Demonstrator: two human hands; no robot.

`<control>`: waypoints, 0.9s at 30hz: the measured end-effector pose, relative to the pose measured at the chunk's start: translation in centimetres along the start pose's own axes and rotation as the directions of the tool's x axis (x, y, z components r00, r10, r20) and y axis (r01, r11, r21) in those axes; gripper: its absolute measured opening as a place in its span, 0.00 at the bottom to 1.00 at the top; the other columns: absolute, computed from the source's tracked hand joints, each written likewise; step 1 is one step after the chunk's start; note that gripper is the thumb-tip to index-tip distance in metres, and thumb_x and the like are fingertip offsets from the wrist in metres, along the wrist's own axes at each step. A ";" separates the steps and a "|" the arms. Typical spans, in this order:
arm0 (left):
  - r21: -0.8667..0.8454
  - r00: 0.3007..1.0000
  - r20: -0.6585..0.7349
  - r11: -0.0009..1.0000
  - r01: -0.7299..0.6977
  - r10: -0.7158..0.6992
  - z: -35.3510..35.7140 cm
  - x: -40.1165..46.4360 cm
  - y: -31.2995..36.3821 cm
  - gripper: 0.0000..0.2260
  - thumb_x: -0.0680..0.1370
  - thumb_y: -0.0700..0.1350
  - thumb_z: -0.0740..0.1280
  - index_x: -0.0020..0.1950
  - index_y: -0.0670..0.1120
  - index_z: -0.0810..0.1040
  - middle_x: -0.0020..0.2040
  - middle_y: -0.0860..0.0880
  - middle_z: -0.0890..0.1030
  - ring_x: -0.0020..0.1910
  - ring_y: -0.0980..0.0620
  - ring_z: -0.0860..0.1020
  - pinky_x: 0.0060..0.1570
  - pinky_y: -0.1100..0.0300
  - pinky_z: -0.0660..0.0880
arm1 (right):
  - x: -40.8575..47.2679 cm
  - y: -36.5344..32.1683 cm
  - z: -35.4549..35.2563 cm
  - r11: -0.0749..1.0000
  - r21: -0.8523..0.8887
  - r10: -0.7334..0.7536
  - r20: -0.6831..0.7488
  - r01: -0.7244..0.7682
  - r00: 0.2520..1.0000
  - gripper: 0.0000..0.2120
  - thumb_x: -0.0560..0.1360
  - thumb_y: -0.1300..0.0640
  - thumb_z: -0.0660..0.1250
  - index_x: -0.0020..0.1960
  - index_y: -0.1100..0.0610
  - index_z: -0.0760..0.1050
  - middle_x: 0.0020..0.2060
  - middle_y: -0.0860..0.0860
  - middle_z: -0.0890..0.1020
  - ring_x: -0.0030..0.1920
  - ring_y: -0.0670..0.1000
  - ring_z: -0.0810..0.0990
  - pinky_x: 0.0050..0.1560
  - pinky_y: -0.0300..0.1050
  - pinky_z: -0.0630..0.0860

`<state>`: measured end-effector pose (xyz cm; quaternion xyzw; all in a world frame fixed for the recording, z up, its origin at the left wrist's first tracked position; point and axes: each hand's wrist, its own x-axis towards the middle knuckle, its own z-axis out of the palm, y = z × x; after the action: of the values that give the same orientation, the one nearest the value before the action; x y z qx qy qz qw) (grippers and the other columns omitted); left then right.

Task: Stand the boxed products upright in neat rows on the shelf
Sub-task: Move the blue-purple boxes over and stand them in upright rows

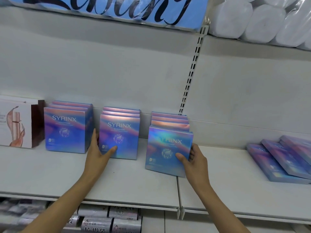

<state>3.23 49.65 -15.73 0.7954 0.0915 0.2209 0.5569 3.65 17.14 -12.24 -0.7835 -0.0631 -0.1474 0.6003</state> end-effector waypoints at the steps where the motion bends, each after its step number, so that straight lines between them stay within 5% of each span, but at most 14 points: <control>1: 0.001 1.000 0.003 1.000 -0.001 0.001 0.0 0.1 -0.1 0.43 0.76 0.48 0.75 0.83 0.50 0.51 0.79 0.51 0.64 0.72 0.55 0.65 0.67 0.54 0.66 | 0.0 0.0 0.1 1.000 -0.016 -0.014 -0.010 0.014 1.000 0.17 0.75 0.58 0.75 0.57 0.42 0.74 0.50 0.33 0.82 0.51 0.43 0.83 0.50 0.46 0.82; 6: 0.010 1.000 0.001 1.000 -0.004 0.004 0.2 0.2 -0.4 0.39 0.76 0.48 0.73 0.81 0.54 0.54 0.77 0.52 0.66 0.72 0.51 0.68 0.67 0.50 0.70 | 0.3 0.2 0.8 0.992 -0.080 -0.108 -0.152 0.096 0.982 0.25 0.74 0.55 0.76 0.67 0.50 0.70 0.58 0.39 0.73 0.60 0.43 0.75 0.54 0.31 0.76; 9: -0.022 1.000 0.014 0.999 -0.027 0.027 0.2 0.2 -0.4 0.32 0.76 0.51 0.73 0.73 0.64 0.58 0.67 0.58 0.72 0.66 0.55 0.71 0.62 0.53 0.73 | 0.7 0.6 1.5 0.997 -0.020 -0.078 -0.093 0.077 0.993 0.26 0.77 0.56 0.72 0.72 0.49 0.67 0.64 0.42 0.74 0.65 0.41 0.74 0.60 0.37 0.77; 12: -0.034 1.000 0.020 0.999 -0.013 0.014 0.2 0.3 -0.7 0.28 0.75 0.53 0.74 0.71 0.61 0.63 0.64 0.56 0.75 0.63 0.53 0.74 0.60 0.52 0.75 | 0.7 0.9 2.3 0.997 0.046 -0.056 -0.067 0.059 0.996 0.26 0.79 0.58 0.68 0.74 0.50 0.65 0.66 0.44 0.75 0.65 0.41 0.75 0.58 0.39 0.79; 17: -0.035 1.000 0.014 0.999 -0.017 0.018 0.3 0.4 -0.8 0.26 0.77 0.47 0.72 0.70 0.58 0.64 0.60 0.66 0.74 0.59 0.58 0.75 0.56 0.60 0.73 | 0.4 0.6 2.6 0.991 0.131 -0.021 -0.068 0.030 0.997 0.25 0.80 0.58 0.66 0.75 0.52 0.65 0.64 0.46 0.78 0.60 0.41 0.79 0.46 0.31 0.79; 27: -0.044 0.999 0.041 0.999 -0.022 0.024 -0.1 0.2 -0.9 0.29 0.77 0.49 0.72 0.76 0.54 0.64 0.66 0.54 0.76 0.64 0.53 0.75 0.61 0.52 0.76 | -0.3 0.5 4.0 0.976 0.210 0.080 -0.143 -0.049 0.986 0.23 0.81 0.56 0.65 0.74 0.50 0.66 0.62 0.46 0.79 0.60 0.46 0.81 0.45 0.38 0.83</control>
<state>3.42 50.12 -16.47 0.7884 0.0659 0.2128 0.5734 4.10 20.87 -13.79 -0.7054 -0.0070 -0.1794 0.6857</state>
